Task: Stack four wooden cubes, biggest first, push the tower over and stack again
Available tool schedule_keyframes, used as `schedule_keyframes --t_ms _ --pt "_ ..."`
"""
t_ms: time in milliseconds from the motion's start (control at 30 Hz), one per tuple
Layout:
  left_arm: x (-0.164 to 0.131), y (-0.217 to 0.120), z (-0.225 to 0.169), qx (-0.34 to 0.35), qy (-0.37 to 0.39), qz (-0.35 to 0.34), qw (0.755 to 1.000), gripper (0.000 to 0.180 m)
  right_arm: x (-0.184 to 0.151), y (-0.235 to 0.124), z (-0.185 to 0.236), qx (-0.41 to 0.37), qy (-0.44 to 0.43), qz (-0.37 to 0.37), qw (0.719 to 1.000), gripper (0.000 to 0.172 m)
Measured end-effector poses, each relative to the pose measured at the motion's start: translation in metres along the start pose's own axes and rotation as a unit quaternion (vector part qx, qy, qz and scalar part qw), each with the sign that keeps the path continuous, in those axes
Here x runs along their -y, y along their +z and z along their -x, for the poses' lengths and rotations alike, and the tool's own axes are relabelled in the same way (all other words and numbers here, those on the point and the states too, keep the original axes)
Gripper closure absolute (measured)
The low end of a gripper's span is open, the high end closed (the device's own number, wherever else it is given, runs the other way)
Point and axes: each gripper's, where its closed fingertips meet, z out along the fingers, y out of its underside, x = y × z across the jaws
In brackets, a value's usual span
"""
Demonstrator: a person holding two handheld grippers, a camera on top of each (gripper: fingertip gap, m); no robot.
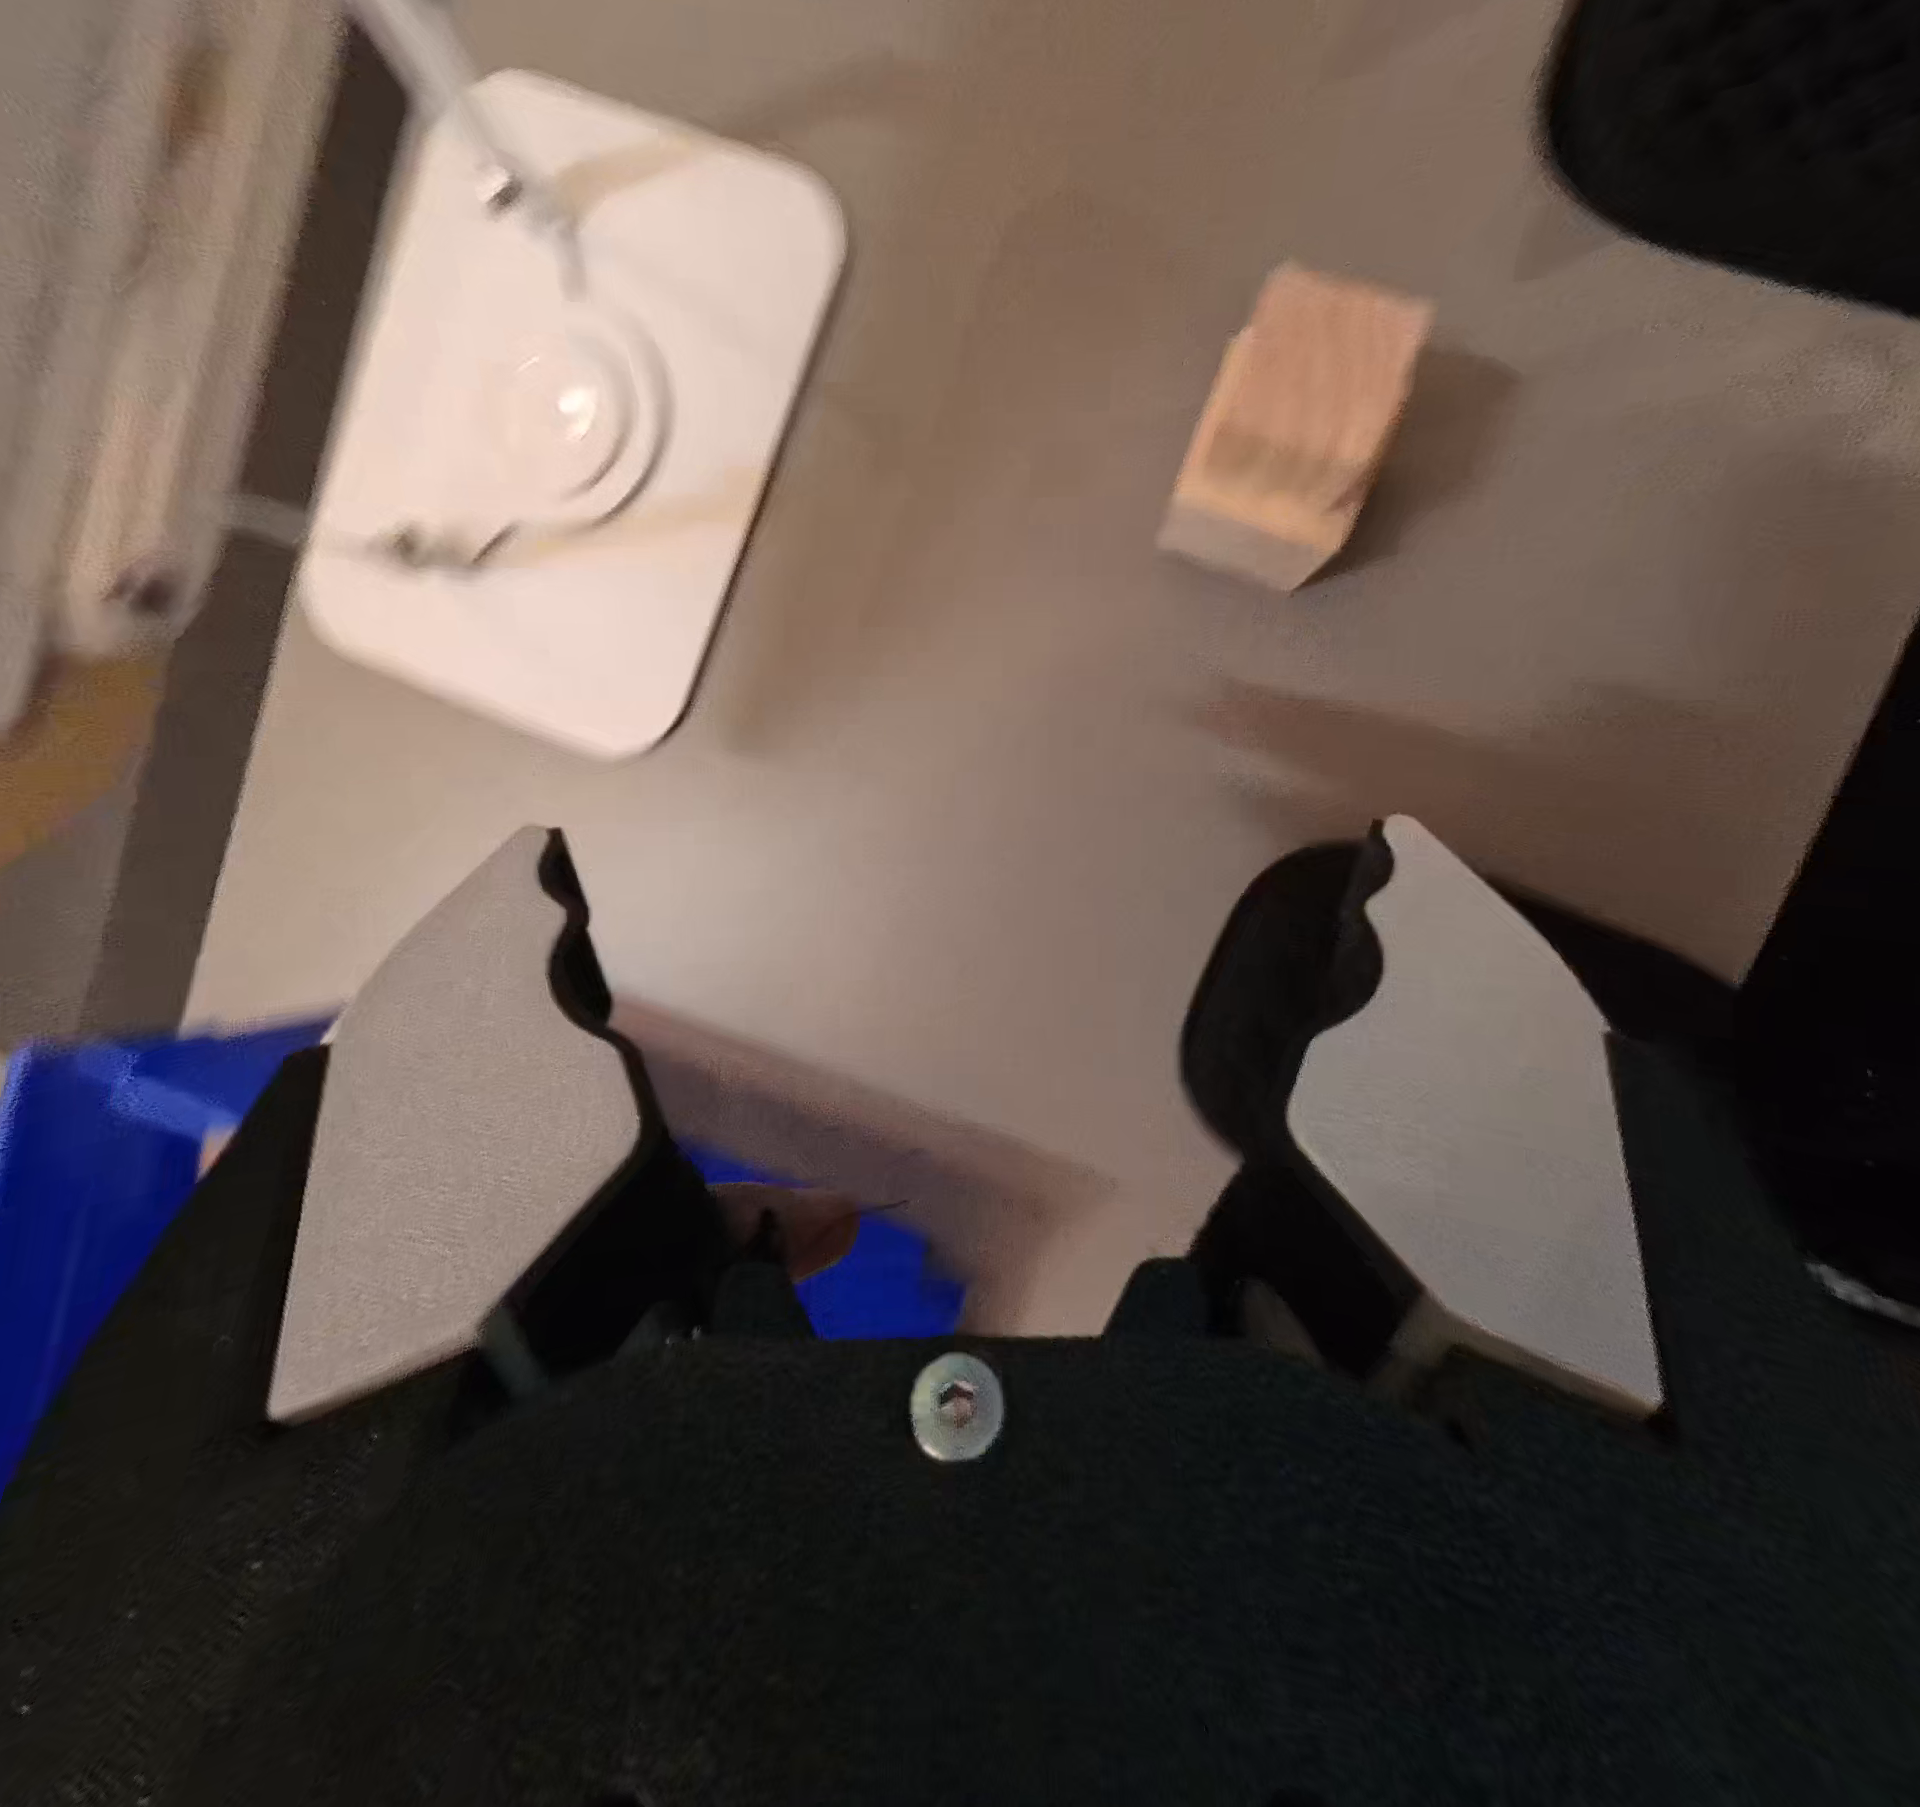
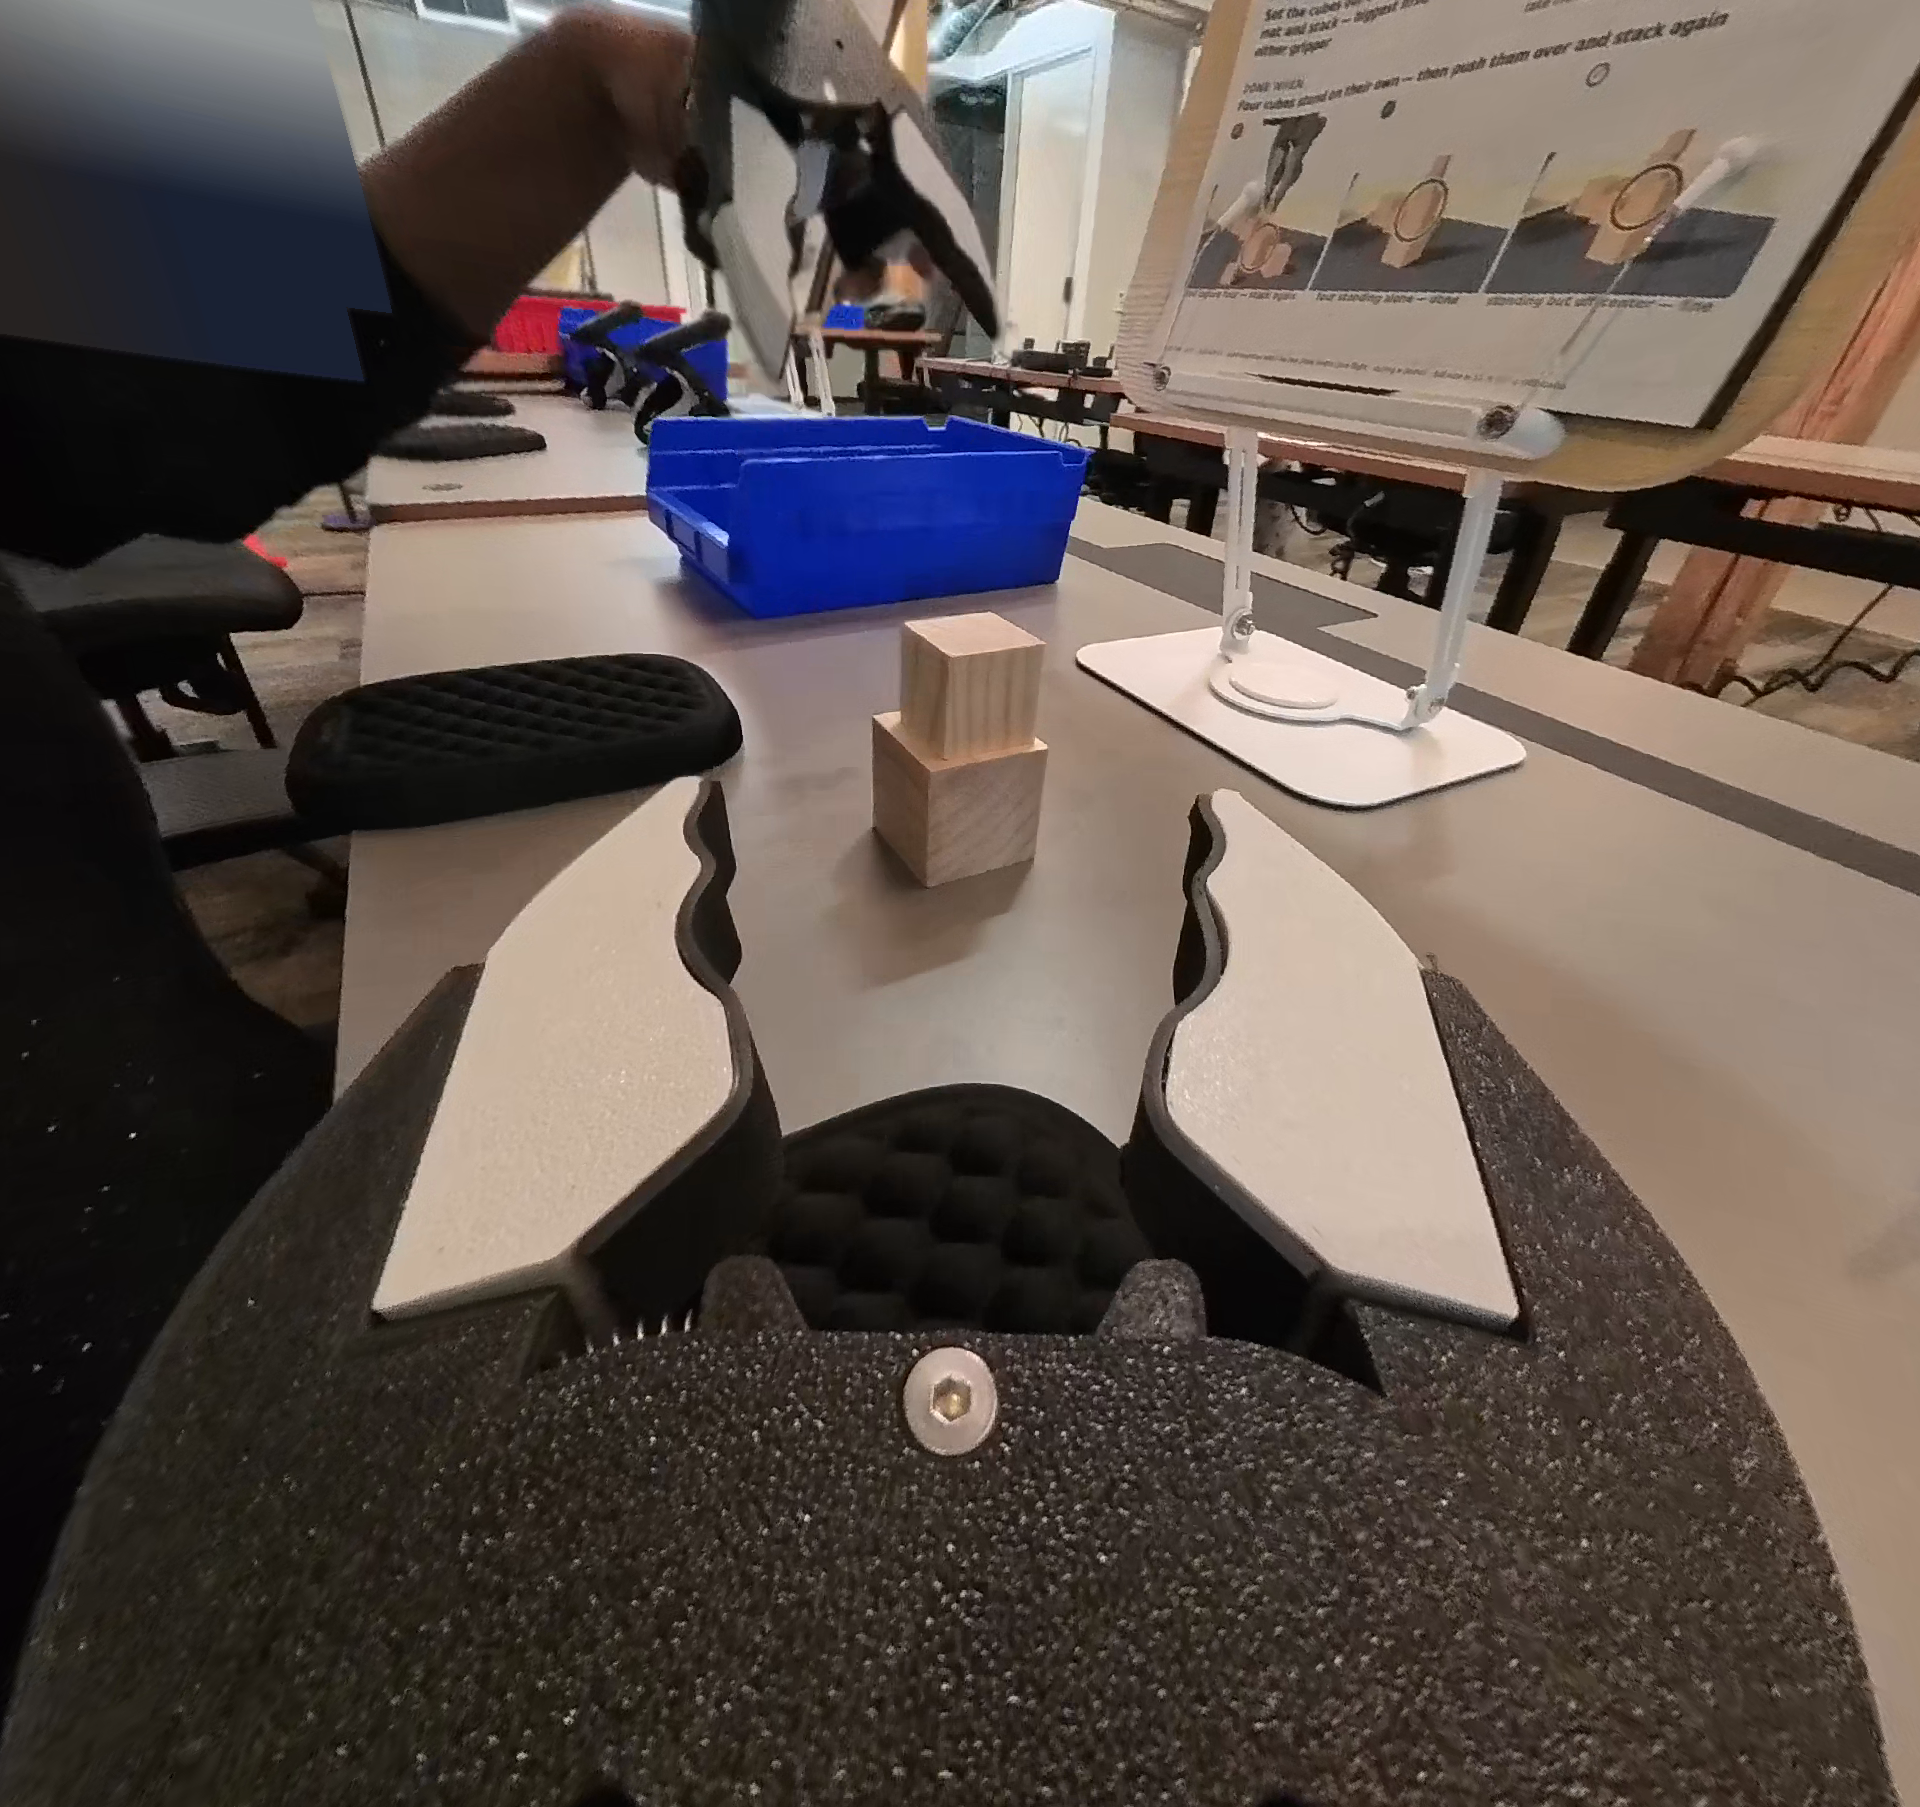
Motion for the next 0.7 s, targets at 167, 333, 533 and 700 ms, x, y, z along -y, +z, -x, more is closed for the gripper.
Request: schedule_keyframes --t_ms 167,333,533,700 --pt "-0.1 -0.044 0.086 0.029 -0.117 0.054 0.991 0.058 -0.004 0.004 0.002 0.005 -0.004 0.019 1.0 0.089" --pt "-0.2 -0.034 0.152 0.041 -0.157 0.176 0.971 0.069 -0.005 0.004 0.001 0.013 0.012 0.021 1.0 0.093" --pt "-0.271 0.006 0.19 0.038 -0.124 0.282 0.951 0.083 -0.006 0.005 0.0 0.007 0.012 0.028 1.0 0.097" --pt "-0.285 0.031 0.209 0.048 -0.088 0.276 0.956 0.099 -0.012 0.009 0.0 0.003 0.007 0.051 0.999 0.098"
